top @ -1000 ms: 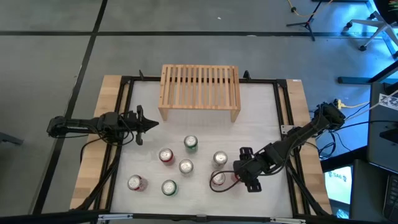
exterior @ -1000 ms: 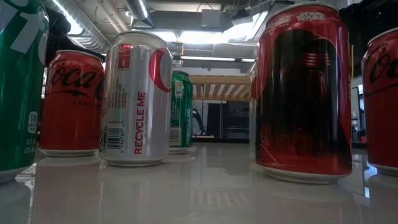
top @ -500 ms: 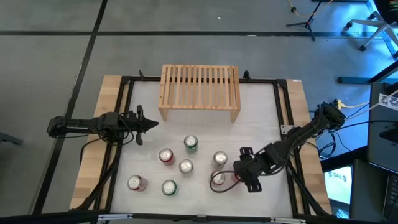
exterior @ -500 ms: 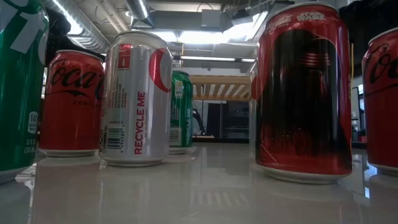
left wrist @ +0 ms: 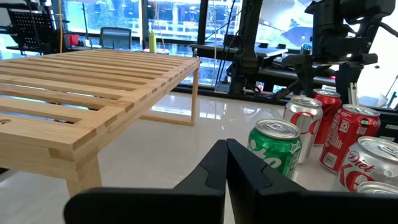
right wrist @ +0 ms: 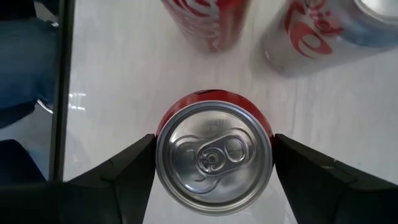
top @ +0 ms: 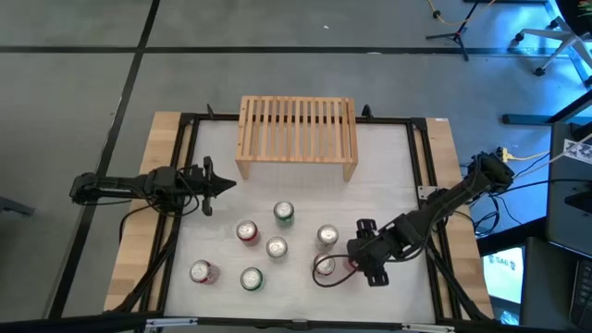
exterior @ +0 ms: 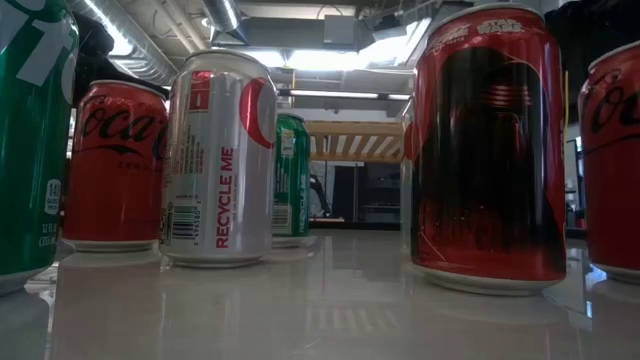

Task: Place canned beverage on shelf
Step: Put the right red black soda can on the shelf

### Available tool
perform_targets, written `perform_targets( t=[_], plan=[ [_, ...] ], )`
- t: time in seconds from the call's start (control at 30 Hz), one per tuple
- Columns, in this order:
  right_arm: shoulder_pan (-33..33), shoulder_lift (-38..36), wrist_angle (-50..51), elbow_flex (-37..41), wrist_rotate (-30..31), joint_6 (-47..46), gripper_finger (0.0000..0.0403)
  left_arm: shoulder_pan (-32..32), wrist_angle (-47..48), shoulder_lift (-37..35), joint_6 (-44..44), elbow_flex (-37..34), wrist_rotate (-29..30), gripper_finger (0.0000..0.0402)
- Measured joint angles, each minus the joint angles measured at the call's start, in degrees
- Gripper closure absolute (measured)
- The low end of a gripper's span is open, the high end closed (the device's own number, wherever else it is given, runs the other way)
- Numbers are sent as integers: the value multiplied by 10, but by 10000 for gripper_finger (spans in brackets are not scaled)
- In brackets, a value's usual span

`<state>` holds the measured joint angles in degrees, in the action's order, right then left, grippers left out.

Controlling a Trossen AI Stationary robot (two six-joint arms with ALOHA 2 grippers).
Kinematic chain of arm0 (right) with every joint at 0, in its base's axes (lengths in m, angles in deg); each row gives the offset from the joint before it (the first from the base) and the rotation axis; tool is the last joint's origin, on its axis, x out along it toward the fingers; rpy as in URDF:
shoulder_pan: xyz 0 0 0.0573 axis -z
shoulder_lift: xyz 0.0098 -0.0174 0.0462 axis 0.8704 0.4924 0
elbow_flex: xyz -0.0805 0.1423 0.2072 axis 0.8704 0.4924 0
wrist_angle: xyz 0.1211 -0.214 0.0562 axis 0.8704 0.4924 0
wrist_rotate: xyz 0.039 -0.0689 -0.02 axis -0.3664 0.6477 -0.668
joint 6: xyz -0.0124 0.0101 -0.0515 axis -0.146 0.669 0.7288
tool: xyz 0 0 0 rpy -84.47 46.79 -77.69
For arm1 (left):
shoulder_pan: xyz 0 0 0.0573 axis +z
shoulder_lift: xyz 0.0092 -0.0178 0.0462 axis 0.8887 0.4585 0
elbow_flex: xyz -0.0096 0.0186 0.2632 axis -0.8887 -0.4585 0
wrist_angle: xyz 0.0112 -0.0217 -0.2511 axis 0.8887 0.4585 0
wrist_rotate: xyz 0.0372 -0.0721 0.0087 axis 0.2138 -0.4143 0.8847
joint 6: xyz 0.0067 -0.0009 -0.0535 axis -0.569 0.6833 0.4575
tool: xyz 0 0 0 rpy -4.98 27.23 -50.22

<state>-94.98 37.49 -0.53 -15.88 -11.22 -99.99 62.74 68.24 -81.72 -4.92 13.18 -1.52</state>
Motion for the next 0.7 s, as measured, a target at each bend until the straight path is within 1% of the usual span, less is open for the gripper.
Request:
perform_targets(
  t=[0.13, 0.6, 0.7],
  plan=[
    [0, 1, -19, 0, -1, 1, 114, 0, 0, 0, 0, 0, 0, 401],
    [0, 1, -21, 0, -11, 2, 113, 0, 0, 0, 0, 0, 0, 401],
    [0, 1, -19, 0, 15, -14, 113, 0, 0, 0, 0, 0, 0, 401]
  ],
)
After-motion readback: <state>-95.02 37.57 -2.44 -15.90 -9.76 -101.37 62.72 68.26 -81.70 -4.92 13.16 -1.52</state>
